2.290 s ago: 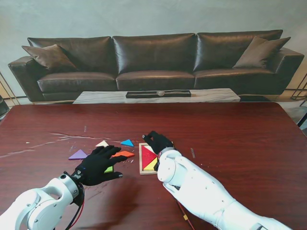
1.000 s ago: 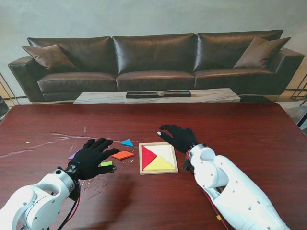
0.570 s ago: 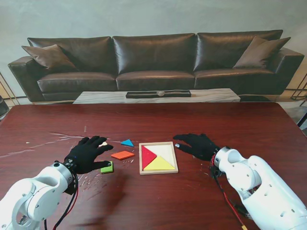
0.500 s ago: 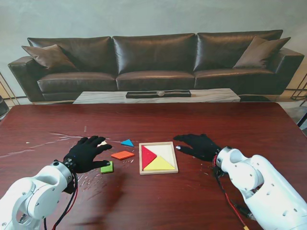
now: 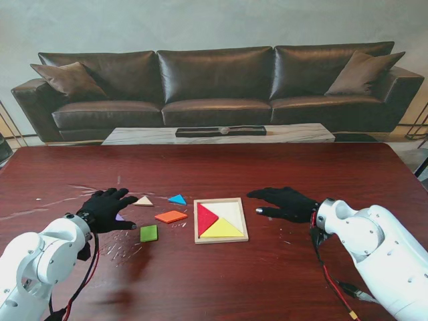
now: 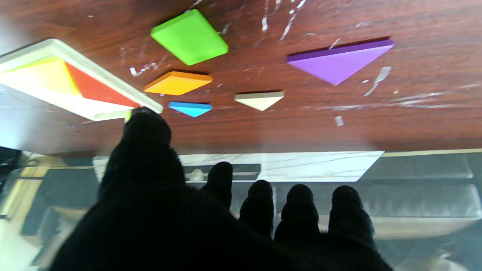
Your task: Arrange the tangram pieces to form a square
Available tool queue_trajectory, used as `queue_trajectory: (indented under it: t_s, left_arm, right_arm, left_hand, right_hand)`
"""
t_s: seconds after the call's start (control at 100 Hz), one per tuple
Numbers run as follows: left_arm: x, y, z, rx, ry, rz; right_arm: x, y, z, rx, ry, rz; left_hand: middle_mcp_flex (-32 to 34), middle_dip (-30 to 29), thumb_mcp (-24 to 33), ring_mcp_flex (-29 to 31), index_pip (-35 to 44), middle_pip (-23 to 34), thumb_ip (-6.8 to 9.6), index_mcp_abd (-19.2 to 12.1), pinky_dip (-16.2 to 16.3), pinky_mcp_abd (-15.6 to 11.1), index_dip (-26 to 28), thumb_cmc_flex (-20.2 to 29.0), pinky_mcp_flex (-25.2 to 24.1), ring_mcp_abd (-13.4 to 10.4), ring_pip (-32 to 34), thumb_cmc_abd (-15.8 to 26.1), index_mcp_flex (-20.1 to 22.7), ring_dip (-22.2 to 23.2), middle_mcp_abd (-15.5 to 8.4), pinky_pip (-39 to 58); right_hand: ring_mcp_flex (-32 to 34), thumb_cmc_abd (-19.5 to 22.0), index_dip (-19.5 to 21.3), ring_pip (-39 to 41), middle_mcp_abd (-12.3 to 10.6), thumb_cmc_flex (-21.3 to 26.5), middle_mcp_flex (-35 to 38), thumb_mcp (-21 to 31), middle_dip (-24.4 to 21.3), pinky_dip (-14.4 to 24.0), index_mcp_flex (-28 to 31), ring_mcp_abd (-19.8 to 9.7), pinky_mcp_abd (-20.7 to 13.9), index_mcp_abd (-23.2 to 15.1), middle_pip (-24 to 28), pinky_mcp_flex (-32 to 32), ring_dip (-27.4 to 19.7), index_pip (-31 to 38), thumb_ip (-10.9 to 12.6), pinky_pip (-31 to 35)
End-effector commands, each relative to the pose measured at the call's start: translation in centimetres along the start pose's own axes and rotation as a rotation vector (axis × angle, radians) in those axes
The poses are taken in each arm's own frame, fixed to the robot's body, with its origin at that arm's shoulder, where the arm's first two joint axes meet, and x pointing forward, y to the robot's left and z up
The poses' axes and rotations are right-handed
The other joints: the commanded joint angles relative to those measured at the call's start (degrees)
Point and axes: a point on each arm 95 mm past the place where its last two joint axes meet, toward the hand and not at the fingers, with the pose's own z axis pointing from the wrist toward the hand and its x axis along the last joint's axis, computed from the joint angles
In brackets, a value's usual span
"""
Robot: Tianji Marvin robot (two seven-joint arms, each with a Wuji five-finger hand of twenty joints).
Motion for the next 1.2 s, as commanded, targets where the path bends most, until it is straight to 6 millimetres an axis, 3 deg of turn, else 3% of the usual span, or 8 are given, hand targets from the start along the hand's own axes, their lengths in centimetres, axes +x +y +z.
queue_trajectory:
  t_s: [0.0, 0.14, 0.42, 0.59, 0.69, 0.88, 1.06, 1.19]
  left_arm:
    - [-1.2, 0.2, 0.4, -0.022, -0.036, -0.013]
    - [-2.4, 0.7, 1.4, -0.048, -0.081, -0.031]
    - [-3.7, 1.4, 3.0, -0.082, -0.143, -0.028]
    - [-4.5, 1.7, 3.9, -0.121, -0.165, 0.003]
    - [-5.0, 1.8, 4.4, -0.139, -0.173, 0.022]
    - [-6.0, 2.2, 5.4, -0.158, -0.187, 0.056]
    - [-6.3, 2.7, 6.5, -0.173, -0.187, 0.053]
    - [-6.4, 3.1, 7.1, -0.180, -0.185, 0.041]
  right_arm:
    - [-0.4, 0.2, -0.3, 0.005, 0.005, -0.015]
    - [-1.0, 0.8, -0.6, 0.006, 0.028, -0.035]
    - [-1.9, 1.7, -1.4, -0.001, 0.056, -0.081]
    - [-2.1, 1.6, -1.4, 0.001, 0.068, -0.079]
    - [-2.3, 1.5, -1.4, 0.004, 0.068, -0.073]
    - [-2.2, 1.4, -1.6, 0.002, 0.068, -0.077]
    - [-1.9, 1.4, -1.8, 0.000, 0.076, -0.084]
    - [-1.9, 1.4, -1.9, 0.003, 0.079, -0.088]
  left_hand:
    - [-2.5, -0.8, 1.8, -2.7, -1.3, -2.2, 3.45, 0.6, -0.3, 1.3, -0.8, 2.3, -0.5, 1.3, -1.1, -0.8, -2.2, 0.2, 2.8, -0.1]
    - [-2.9, -4.0, 2.6, -3.3, -2.5, -3.0, 3.70, 0.4, -0.6, 1.5, -1.1, 2.9, -0.9, 1.4, -2.6, -1.5, -5.0, -0.3, 4.0, 0.1]
    - [-3.2, -6.7, 4.5, -3.3, -5.8, -3.4, 4.08, -0.2, -0.8, 2.0, -3.0, 4.6, -1.1, 1.7, -3.2, -3.3, -5.0, -0.9, 4.2, 0.7]
    - [-3.4, -9.1, 7.8, -3.4, -6.2, -3.4, 3.92, -1.2, -1.3, 2.4, -7.7, 4.3, -0.9, 2.7, -3.2, -5.0, -4.9, -1.3, 5.0, 1.6]
    - [-3.4, -9.2, 8.6, -3.5, -6.4, -3.5, 3.93, -1.7, -1.4, 2.4, -8.2, 4.7, -0.8, 2.8, -3.2, -5.3, -4.8, -1.3, 5.1, 1.8]
    - [-3.0, -9.0, 10.0, -3.2, -6.5, -3.2, 3.61, -2.0, -1.6, 1.1, -9.4, 4.6, -0.3, 1.4, -3.2, -5.8, -4.7, -1.7, 1.8, 2.7]
    - [-2.8, -6.0, 13.9, -2.3, -5.7, -2.8, 2.39, -1.9, -2.9, 0.0, -8.7, 3.3, 0.2, 0.8, -0.8, -6.8, -4.7, -0.1, 3.0, 6.5]
    - [-2.8, -3.7, 16.1, -1.9, -5.0, -2.4, 2.18, -2.0, -3.6, 0.6, -5.4, 2.8, 0.3, 2.1, 0.9, -7.4, -4.8, 0.1, 4.9, 9.2]
  right_hand:
    - [-1.8, -0.3, 1.0, -0.3, -1.2, -1.0, -1.8, 0.0, -0.8, -1.9, 0.2, -1.6, -1.4, -1.9, -0.6, -0.4, -1.1, -1.2, 1.3, -1.1]
    - [-1.5, -0.9, 1.8, -0.1, -1.6, -0.6, -1.6, 0.0, -0.9, -1.9, 0.2, -1.9, -1.5, -2.4, -0.5, -0.3, -1.1, -0.6, 1.3, -0.9]
    - [-0.3, -4.1, 3.0, 1.0, -2.0, 0.4, 0.9, -0.3, -0.4, -2.1, 1.4, -2.4, -1.7, -3.4, 0.9, 0.1, -1.4, 4.2, 1.2, 0.4]
    - [0.1, -3.8, 2.5, 1.4, -2.2, 0.4, 1.9, 0.0, -0.4, -2.1, 1.5, -2.3, -1.3, -3.4, 0.9, 0.3, -1.5, 5.7, 1.3, 0.9]
    - [0.4, -3.7, 2.2, 1.7, -2.2, 0.5, 2.3, 0.0, -0.4, -2.2, 1.5, -2.2, -1.0, -3.3, 0.9, 0.5, -1.5, 6.4, 1.3, 1.1]
    - [0.7, -3.6, 1.5, 2.1, -2.2, 0.5, 2.9, 0.0, -0.3, -2.2, 1.6, -1.9, -0.5, -3.2, 0.9, 0.7, -1.6, 7.6, 1.3, 1.4]
    - [1.1, -3.5, 0.7, 2.3, -2.1, 0.5, 3.5, -0.1, -0.2, -2.3, 1.5, -1.6, -0.2, -3.1, 1.1, 0.9, -1.7, 8.5, 1.2, 1.7]
    - [1.2, -3.5, 0.3, 2.3, -2.0, 0.4, 3.5, -0.1, -0.2, -2.3, 1.4, -1.4, -0.1, -3.2, 1.1, 0.9, -1.7, 8.9, 1.2, 1.8]
